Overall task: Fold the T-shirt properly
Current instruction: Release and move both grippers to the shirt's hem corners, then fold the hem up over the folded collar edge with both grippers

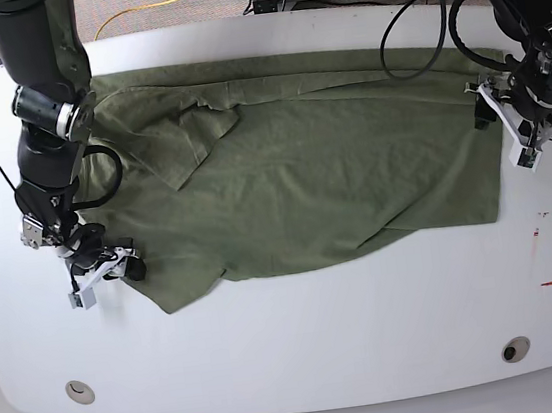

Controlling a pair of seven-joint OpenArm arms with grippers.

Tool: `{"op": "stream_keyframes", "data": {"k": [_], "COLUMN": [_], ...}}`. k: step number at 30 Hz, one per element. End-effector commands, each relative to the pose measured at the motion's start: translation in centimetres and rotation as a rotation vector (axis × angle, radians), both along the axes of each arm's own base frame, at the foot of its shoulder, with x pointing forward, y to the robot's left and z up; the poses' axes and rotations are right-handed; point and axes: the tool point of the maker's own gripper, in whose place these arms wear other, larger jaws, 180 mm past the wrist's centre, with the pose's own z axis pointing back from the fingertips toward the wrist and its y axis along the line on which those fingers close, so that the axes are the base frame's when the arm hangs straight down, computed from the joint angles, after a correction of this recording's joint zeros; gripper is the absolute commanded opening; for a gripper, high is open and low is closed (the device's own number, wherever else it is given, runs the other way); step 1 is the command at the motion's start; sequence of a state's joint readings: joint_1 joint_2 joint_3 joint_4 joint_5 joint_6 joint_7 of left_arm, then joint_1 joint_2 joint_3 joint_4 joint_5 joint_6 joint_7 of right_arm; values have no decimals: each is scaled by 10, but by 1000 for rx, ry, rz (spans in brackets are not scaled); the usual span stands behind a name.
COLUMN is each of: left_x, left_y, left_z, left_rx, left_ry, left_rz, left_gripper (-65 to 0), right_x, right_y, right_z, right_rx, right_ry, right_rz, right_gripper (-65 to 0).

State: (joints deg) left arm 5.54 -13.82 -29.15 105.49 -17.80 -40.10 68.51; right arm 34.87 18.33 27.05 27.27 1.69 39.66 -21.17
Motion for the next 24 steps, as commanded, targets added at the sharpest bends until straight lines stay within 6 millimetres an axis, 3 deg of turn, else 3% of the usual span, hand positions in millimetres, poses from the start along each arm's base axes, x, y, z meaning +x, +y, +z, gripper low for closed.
{"op": "stream_keyframes", "data": {"k": [1, 3, 6, 10, 12, 17, 20, 24], "left_x": [8, 13, 28, 46, 61, 97, 117, 130], "left_y": [3, 3, 5, 16, 22, 35, 39, 49], "left_z": [13, 18, 28, 34, 40, 38, 22, 0], "left_rx": [14, 14, 3, -79, -130, -256, -334, -378], "left_ry": [-47, -62, -101, -138, -165, -197, -203, -184], "left_rz": [-5, -5, 16, 171, 252, 379, 413, 444], "left_gripper": [-242, -236, -221, -106, -60, -47, -47, -49], "right_x": [3, 3, 4, 4, 4, 4, 4, 4], "right_y": [9, 12, 15, 15, 13, 13, 13, 15], "right_z": [2, 0, 1, 1, 1, 2, 2, 1], "right_rx": [-8, -4, 0, 0, -3, -4, -4, -1], "right_ry": [17, 19, 13, 13, 13, 13, 14, 16], "right_rz": [34, 36, 37, 37, 35, 36, 37, 38], "right_gripper": [-309, -339, -458, -598, -610, -612, -612, -612]}}
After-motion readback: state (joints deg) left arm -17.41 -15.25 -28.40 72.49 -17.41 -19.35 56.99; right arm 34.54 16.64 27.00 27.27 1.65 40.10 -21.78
